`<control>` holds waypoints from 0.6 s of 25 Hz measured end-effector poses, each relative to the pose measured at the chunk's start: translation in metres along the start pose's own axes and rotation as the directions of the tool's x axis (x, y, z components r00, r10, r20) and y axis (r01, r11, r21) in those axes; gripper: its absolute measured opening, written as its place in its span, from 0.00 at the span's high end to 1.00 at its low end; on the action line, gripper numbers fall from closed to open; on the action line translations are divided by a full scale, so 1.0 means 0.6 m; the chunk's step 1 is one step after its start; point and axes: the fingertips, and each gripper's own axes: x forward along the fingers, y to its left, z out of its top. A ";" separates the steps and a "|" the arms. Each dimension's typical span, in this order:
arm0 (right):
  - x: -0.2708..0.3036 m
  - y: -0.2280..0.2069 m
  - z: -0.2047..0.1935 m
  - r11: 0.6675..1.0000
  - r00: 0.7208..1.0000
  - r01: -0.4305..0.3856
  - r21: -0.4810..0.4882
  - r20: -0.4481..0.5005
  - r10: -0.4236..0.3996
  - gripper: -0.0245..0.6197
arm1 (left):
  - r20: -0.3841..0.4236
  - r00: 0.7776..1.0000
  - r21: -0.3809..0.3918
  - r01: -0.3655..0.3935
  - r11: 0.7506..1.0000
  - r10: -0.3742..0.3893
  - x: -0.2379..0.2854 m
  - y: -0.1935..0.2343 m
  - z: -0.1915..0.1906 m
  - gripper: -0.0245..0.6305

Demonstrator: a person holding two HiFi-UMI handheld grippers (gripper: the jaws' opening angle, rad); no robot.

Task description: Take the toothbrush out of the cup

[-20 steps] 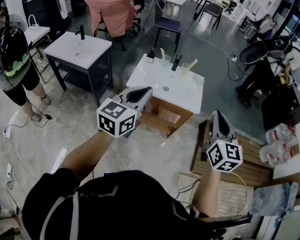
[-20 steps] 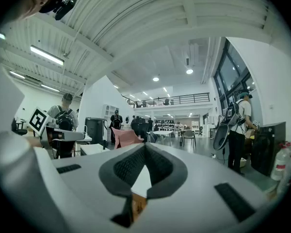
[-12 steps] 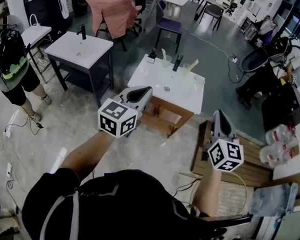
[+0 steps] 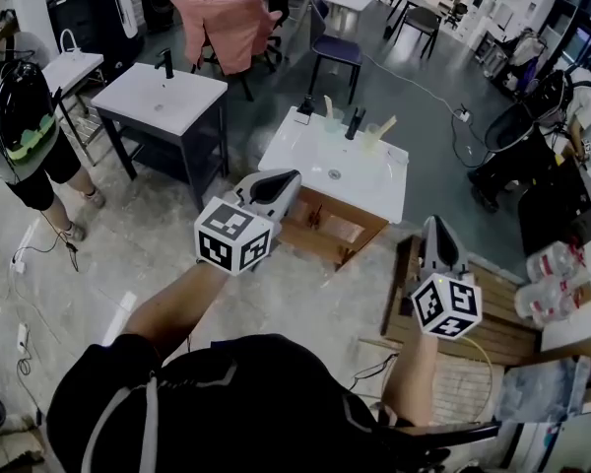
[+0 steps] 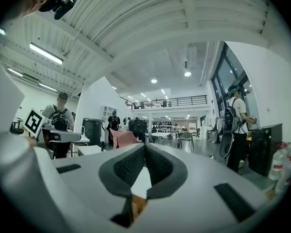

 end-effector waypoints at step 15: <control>0.031 0.096 -0.014 0.999 1.000 0.024 -0.024 -0.009 -0.025 0.95 | -0.004 0.999 -0.029 0.051 0.998 -0.051 -0.046 0.076 -0.020 0.96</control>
